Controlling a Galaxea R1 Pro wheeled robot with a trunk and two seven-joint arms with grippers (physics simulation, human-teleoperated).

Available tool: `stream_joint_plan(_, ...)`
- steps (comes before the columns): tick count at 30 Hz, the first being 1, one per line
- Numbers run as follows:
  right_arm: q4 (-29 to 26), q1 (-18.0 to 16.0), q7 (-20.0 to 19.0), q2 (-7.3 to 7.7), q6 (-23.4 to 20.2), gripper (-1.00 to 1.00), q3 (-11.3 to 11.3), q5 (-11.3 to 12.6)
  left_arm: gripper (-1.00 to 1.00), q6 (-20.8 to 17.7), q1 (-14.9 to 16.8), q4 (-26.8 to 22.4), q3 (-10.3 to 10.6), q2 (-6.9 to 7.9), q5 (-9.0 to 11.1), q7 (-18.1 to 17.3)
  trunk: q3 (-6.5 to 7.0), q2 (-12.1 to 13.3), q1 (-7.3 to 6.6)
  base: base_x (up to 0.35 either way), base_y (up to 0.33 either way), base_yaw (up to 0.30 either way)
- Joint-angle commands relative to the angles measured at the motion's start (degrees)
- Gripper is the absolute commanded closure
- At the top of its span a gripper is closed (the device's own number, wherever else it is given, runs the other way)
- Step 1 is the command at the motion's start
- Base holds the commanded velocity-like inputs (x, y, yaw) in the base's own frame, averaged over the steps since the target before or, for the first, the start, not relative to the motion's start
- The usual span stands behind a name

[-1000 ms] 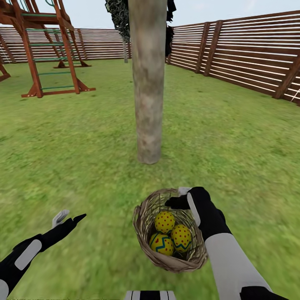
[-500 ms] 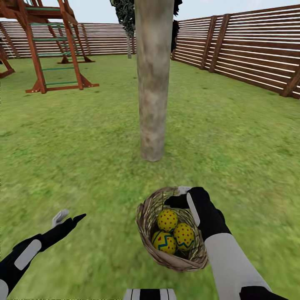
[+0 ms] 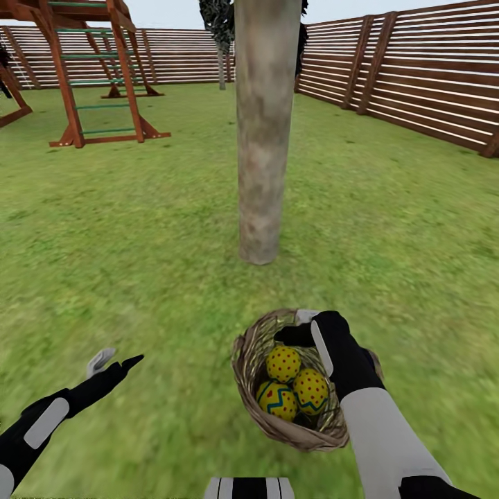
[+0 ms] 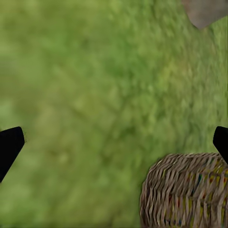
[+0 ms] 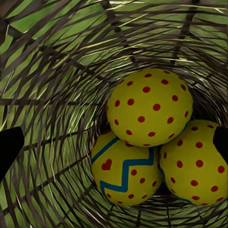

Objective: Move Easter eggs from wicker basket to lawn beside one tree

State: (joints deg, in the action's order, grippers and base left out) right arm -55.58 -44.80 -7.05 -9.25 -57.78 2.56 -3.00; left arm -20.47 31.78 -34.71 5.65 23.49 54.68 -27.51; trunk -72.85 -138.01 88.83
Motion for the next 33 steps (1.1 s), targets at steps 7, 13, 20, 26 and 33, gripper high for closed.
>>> stream_joint_plan(7,0.0,0.0,-0.4,0.02,-0.2,-1.0,0.3,-0.4,-1.0,-0.3,0.0,0.0,0.2,0.06,0.6,0.0,-0.64,0.0,-0.01,0.0,0.0,0.076)
stream_joint_plan(13,1.2,0.0,-0.4,0.11,-0.2,-1.0,0.5,-0.5,-1.0,-0.3,0.0,0.0,0.2,0.06,0.6,0.0,-1.16,0.0,-0.01,0.0,0.0,0.032)
stream_joint_plan(20,1.6,0.0,-0.4,0.18,-0.1,-1.0,0.7,-0.6,-1.0,-0.3,0.0,0.0,0.2,0.06,0.6,0.0,-1.78,0.0,-0.01,0.0,0.0,0.001)
stream_joint_plan(26,1.7,0.0,-0.3,0.2,-0.1,-1.0,0.7,-0.6,-1.0,-0.3,0.0,0.0,0.2,0.06,0.6,-0.1,-2.32,0.0,-0.01,0.0,0.0,0.0)
stream_joint_plan(33,1.7,0.0,-0.3,0.2,-0.1,-1.0,0.7,-0.7,-1.0,-0.3,0.0,0.0,0.2,0.06,0.6,-0.1,-2.97,0.0,-0.01,0.0,0.0,0.0)
